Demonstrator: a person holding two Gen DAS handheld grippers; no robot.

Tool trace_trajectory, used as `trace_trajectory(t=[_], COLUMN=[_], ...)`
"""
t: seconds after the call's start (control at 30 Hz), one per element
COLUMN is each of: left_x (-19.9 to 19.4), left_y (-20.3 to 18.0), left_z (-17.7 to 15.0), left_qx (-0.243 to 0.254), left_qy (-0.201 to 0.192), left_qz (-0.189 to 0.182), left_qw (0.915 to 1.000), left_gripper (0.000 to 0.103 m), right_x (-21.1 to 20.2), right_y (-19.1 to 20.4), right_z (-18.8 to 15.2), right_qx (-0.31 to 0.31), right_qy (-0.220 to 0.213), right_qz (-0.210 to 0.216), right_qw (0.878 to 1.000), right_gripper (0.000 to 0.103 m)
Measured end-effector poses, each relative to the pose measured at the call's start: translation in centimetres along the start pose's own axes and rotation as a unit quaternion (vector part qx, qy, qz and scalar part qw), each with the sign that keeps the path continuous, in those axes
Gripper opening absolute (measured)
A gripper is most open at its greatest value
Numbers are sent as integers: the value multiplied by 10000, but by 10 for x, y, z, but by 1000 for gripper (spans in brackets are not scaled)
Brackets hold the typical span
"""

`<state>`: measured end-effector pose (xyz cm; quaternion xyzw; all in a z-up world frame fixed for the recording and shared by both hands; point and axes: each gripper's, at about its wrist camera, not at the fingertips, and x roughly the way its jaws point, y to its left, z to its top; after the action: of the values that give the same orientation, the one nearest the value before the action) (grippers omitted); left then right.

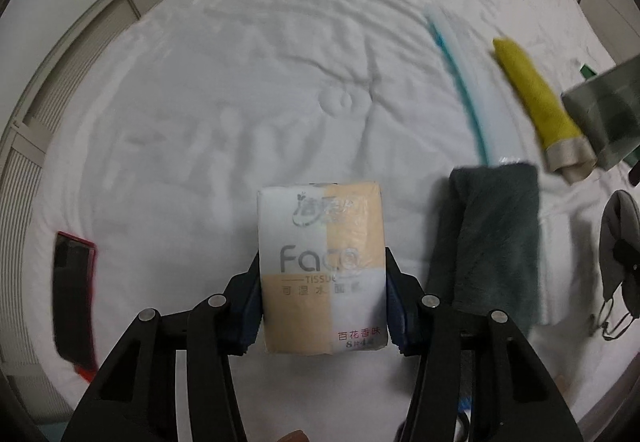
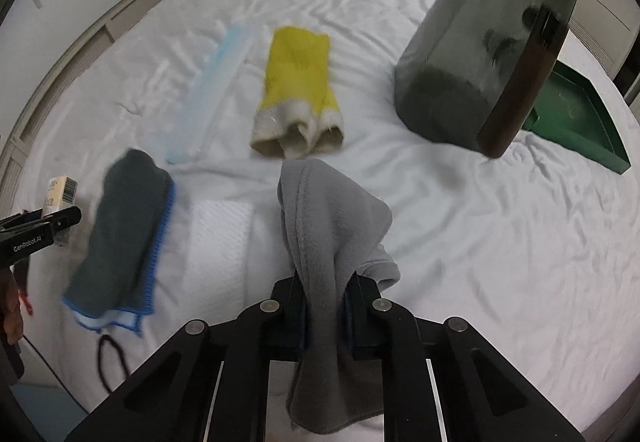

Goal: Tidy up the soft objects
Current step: 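Lift the tissue pack and grey cloth and carry both over the green tray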

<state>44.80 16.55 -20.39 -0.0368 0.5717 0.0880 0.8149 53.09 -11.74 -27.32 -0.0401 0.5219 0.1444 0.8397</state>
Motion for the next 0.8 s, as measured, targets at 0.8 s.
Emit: trace_trajectory(t=[0.8], left_x=[-50], left_y=[-53], left_z=[79], left_qx=[522], left_qy=[-203], left_qz=[-153], left_qw=[9983], left_gripper=[46], right_x=[-69], right_y=[3], right_z=[59], right_qx=[266], right_qy=[-161], right_qz=[221], right_qw=[9993], right_gripper=[12])
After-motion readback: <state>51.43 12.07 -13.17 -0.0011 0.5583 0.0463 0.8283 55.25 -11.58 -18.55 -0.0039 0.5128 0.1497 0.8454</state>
